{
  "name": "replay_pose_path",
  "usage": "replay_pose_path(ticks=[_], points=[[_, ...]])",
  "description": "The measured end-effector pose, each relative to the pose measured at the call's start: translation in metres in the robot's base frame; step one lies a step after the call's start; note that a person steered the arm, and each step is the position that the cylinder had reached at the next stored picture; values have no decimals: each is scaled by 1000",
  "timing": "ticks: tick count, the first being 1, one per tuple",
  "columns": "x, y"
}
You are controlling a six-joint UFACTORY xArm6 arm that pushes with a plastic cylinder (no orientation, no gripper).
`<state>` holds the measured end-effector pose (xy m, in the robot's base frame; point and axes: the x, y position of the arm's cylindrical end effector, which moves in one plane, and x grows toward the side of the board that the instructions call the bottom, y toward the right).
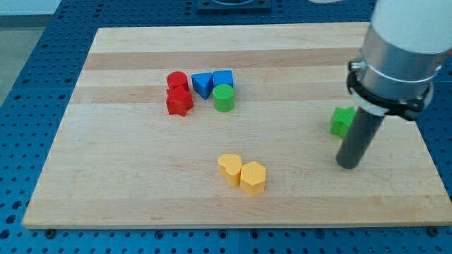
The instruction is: Slide the green star diagonal to the green circle
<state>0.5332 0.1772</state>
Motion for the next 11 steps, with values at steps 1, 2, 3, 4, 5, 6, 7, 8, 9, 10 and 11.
replay_pose_path(ticks=[1,2,3,4,5,6,7,8,9,10,11], points=[[-12,39],[-27,60],[-31,50],[-43,32],[-67,31],[-87,18],[-98,-12],[-96,-32],[-93,-58],[-92,-90],[-87,-121]])
